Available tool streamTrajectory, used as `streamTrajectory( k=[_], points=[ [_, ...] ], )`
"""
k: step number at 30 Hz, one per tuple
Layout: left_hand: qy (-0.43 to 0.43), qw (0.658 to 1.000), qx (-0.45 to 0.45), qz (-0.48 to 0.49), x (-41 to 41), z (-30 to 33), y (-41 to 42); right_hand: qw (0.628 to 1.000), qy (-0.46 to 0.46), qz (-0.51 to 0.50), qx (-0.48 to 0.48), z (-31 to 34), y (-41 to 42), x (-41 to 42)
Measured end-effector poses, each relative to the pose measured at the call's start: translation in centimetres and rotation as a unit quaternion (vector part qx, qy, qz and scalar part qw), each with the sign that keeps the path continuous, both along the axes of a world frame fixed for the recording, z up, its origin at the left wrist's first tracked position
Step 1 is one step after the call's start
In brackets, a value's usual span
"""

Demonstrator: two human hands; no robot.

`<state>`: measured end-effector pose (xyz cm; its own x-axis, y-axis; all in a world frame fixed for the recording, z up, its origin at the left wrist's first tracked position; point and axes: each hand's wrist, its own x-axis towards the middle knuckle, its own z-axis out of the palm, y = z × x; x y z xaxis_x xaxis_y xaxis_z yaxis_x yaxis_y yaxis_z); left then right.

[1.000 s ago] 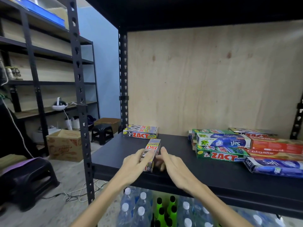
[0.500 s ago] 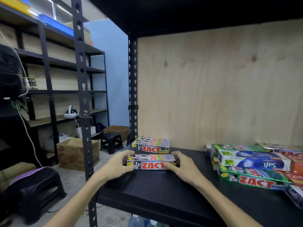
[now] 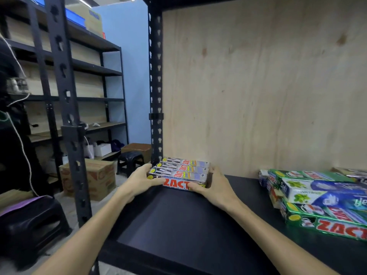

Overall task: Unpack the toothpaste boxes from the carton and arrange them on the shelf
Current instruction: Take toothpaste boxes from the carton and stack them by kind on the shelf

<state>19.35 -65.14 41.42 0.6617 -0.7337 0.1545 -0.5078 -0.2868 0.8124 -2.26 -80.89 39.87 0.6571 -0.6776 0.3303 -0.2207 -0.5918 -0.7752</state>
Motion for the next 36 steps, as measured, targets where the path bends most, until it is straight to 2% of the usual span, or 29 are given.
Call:
streamTrajectory(
  k=[8,14,26,33,36],
  points=[
    [0.007,1.0,-0.015,-0.022,0.4,-0.5,-0.3,0.999,-0.004,0.025,0.03,0.3,0.4,-0.3],
    [-0.002,0.999,-0.028,-0.031,0.8,-0.8,-0.1,0.999,0.006,0.028,0.016,0.2,0.3,-0.2],
    [-0.029,0.999,-0.043,-0.01,0.4,-1.6,-0.3,0.998,0.008,0.037,0.044,0.1,0.1,-0.3],
    [-0.055,0.998,-0.02,0.001,-0.5,-1.6,-0.1,0.999,-0.004,0.026,0.03,0.3,1.1,-1.1],
    [-0.114,0.993,0.012,0.016,-1.4,-1.4,0.4,1.0,-0.017,0.014,0.012,0.5,1.9,-2.0]
  ],
)
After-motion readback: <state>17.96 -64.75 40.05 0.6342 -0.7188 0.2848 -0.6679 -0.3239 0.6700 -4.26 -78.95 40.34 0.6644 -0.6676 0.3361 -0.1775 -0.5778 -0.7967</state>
